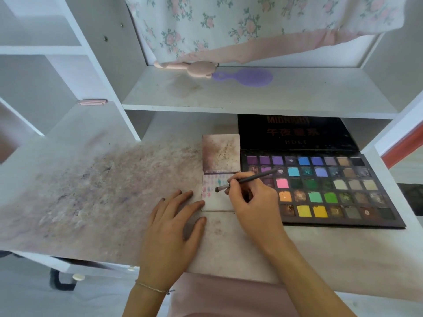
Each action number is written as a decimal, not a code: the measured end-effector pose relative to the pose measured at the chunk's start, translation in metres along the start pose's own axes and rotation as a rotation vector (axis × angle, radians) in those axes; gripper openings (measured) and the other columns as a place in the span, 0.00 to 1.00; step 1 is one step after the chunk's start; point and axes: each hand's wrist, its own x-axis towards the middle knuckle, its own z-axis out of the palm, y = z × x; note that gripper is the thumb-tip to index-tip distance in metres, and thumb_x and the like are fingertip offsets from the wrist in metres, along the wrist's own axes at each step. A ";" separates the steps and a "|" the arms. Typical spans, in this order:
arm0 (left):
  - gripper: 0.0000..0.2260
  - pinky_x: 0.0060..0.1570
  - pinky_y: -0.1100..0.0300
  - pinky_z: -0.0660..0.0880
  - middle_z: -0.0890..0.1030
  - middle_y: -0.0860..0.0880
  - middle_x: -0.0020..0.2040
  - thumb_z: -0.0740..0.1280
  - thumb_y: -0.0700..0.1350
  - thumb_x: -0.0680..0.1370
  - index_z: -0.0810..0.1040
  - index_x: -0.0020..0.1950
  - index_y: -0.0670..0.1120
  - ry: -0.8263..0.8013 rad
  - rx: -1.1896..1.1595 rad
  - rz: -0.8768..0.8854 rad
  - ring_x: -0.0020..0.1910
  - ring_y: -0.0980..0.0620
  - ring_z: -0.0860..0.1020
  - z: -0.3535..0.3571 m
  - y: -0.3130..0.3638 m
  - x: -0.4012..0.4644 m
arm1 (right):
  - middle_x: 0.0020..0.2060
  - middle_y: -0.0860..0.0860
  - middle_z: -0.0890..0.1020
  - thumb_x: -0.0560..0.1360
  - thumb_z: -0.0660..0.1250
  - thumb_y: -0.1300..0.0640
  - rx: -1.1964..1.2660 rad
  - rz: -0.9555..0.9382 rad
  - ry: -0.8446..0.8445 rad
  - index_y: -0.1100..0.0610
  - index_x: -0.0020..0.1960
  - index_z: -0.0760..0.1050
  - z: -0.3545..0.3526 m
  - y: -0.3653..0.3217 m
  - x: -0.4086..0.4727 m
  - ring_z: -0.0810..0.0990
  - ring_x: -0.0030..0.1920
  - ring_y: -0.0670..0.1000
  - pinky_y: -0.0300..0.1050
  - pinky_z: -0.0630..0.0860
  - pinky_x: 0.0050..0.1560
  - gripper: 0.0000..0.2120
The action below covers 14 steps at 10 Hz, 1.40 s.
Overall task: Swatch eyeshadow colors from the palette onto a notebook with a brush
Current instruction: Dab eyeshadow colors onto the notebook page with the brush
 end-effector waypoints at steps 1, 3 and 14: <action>0.18 0.63 0.47 0.67 0.78 0.49 0.59 0.57 0.55 0.73 0.80 0.55 0.50 0.002 -0.003 0.000 0.62 0.48 0.73 0.000 0.000 0.000 | 0.36 0.48 0.81 0.75 0.63 0.58 -0.032 -0.007 -0.027 0.46 0.42 0.73 0.001 0.003 -0.001 0.80 0.40 0.49 0.51 0.78 0.43 0.07; 0.17 0.61 0.44 0.69 0.78 0.49 0.59 0.58 0.55 0.73 0.80 0.55 0.50 0.013 -0.010 0.004 0.62 0.47 0.73 0.001 0.000 0.000 | 0.36 0.51 0.81 0.75 0.63 0.58 -0.067 -0.034 -0.050 0.55 0.45 0.77 0.004 0.004 0.000 0.79 0.40 0.53 0.56 0.76 0.42 0.04; 0.18 0.62 0.46 0.67 0.78 0.49 0.60 0.57 0.55 0.74 0.80 0.55 0.49 0.014 -0.010 -0.004 0.62 0.48 0.73 0.001 0.002 0.001 | 0.34 0.44 0.75 0.74 0.60 0.54 -0.135 -0.046 -0.087 0.55 0.46 0.76 0.005 0.005 0.000 0.73 0.36 0.43 0.40 0.72 0.38 0.07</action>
